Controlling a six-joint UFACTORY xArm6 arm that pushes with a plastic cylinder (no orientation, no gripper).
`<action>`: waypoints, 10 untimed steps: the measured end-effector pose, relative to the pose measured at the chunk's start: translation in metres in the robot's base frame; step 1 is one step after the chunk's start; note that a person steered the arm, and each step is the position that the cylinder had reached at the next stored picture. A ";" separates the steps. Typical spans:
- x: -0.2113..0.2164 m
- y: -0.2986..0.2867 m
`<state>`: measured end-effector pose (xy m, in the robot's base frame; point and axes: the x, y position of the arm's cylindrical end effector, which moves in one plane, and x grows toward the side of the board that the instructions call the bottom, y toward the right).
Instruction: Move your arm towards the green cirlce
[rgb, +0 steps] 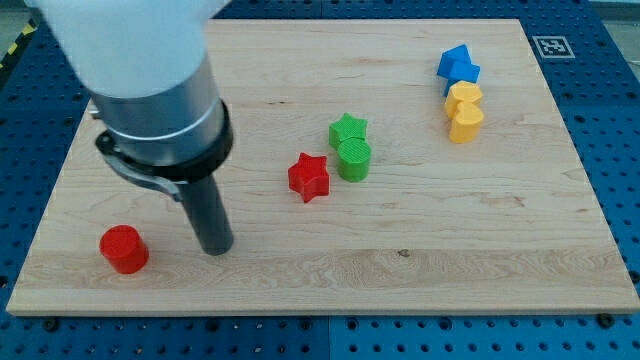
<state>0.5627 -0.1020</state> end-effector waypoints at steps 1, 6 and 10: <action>0.000 0.009; 0.003 0.033; 0.026 0.139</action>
<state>0.5889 0.0374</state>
